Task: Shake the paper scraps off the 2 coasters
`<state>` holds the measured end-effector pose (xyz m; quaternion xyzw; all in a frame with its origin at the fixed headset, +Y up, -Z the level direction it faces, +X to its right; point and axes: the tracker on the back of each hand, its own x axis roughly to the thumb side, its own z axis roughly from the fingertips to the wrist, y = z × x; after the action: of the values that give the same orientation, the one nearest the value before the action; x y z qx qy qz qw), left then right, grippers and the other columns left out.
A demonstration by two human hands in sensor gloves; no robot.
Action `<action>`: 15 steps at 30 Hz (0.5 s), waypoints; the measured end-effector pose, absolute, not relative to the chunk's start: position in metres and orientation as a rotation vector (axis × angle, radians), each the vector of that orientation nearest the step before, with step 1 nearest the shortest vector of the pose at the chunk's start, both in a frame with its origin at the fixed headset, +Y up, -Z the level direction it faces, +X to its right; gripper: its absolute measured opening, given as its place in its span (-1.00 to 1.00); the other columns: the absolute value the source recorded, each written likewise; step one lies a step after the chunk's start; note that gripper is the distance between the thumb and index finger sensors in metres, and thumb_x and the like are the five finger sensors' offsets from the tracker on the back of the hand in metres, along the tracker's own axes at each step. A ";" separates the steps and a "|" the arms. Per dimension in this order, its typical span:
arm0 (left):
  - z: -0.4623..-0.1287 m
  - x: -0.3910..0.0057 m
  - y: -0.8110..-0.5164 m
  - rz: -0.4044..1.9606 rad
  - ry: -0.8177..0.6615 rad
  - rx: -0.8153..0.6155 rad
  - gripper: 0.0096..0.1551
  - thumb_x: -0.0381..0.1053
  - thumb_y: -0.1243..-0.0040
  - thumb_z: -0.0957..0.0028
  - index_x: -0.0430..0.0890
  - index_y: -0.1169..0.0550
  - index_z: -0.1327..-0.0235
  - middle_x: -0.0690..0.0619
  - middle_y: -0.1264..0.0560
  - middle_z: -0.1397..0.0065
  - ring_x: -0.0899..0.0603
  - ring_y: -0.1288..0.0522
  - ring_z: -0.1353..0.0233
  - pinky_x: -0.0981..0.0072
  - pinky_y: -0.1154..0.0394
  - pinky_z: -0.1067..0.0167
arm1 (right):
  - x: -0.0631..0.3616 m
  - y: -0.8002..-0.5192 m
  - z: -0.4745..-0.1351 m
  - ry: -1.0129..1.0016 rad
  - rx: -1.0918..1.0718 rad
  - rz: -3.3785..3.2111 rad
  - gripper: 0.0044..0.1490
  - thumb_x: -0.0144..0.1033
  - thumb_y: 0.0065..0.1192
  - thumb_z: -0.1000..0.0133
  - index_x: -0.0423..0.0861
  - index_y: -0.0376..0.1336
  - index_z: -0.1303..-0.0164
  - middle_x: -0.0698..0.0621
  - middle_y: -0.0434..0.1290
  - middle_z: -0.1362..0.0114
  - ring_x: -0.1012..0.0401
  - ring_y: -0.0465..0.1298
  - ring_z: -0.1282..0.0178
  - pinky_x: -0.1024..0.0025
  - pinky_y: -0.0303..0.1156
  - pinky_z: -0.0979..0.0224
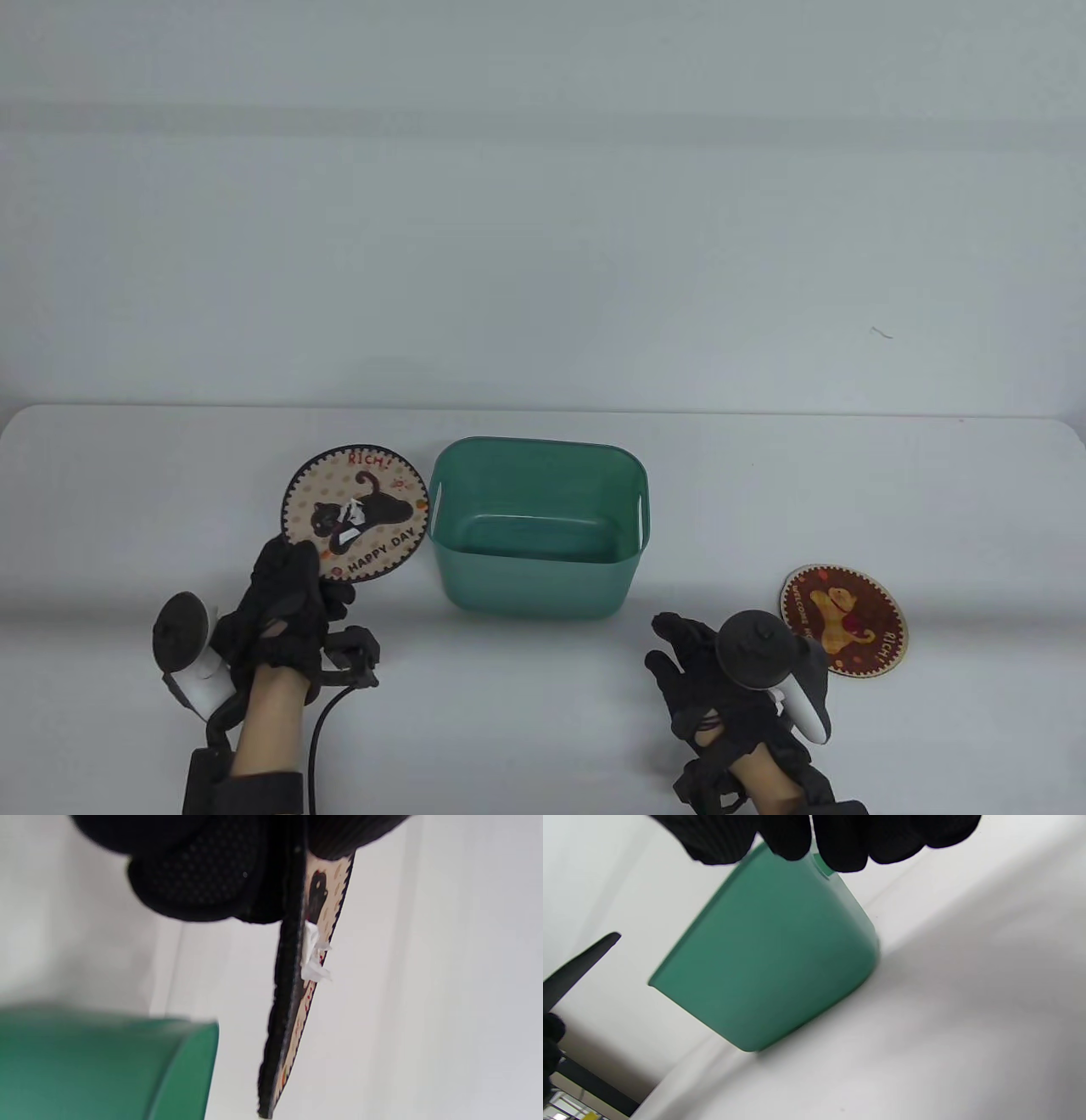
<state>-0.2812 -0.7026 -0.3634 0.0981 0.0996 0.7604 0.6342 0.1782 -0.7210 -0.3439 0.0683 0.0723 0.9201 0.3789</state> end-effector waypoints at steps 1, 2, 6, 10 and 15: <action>-0.362 -0.272 -0.700 1.742 0.196 0.202 -0.51 -0.01 -0.09 -0.07 -0.16 -0.34 -0.20 -0.08 -0.58 0.03 -0.13 -0.63 0.27 0.33 -0.57 0.40 | 0.178 -0.720 -0.343 0.175 0.180 2.337 -0.28 -0.04 0.06 -0.05 0.03 -0.05 -0.37 -0.10 0.08 -0.50 -0.05 0.14 -0.47 0.03 0.12 -0.43; -0.361 -0.257 -0.698 1.738 0.144 0.157 -0.51 -0.01 -0.09 -0.08 -0.16 -0.34 -0.21 -0.07 -0.58 0.03 -0.13 -0.63 0.26 0.33 -0.57 0.40 | 0.178 -0.718 -0.342 0.160 0.187 2.305 -0.28 -0.04 0.06 -0.05 0.03 -0.06 -0.37 -0.10 0.08 -0.49 -0.05 0.14 -0.47 0.03 0.13 -0.43; -0.356 -0.214 -0.700 1.706 0.033 0.027 -0.52 -0.01 -0.10 -0.07 -0.16 -0.35 -0.20 -0.08 -0.58 0.03 -0.13 -0.63 0.27 0.33 -0.58 0.40 | 0.181 -0.712 -0.338 0.097 0.186 2.180 -0.27 -0.03 0.05 -0.05 0.03 -0.06 -0.37 -0.09 0.11 -0.48 -0.04 0.17 -0.45 0.03 0.13 -0.43; -0.349 -0.172 -0.710 1.701 -0.043 -0.123 -0.52 -0.02 -0.10 -0.07 -0.16 -0.36 -0.20 -0.08 -0.59 0.03 -0.14 -0.63 0.28 0.33 -0.58 0.41 | 0.187 -0.708 -0.333 0.040 0.149 2.009 -0.25 -0.02 0.05 -0.05 0.02 -0.08 -0.38 -0.09 0.16 -0.45 -0.03 0.21 -0.42 0.06 0.17 -0.40; -0.343 -0.134 -0.729 1.606 -0.102 -0.243 -0.53 -0.02 -0.10 -0.06 -0.13 -0.37 -0.20 -0.09 -0.58 0.01 -0.14 -0.63 0.27 0.33 -0.57 0.40 | 0.190 -0.720 -0.334 0.136 0.061 1.782 -0.14 0.06 0.07 -0.03 0.01 -0.20 -0.40 -0.12 0.19 -0.43 -0.02 0.37 -0.32 0.09 0.30 -0.31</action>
<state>-0.1341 -0.7294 -0.3427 -0.1087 -0.0454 0.7174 0.6866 0.1897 -0.7199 -0.3340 0.0267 0.0593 0.7769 0.6263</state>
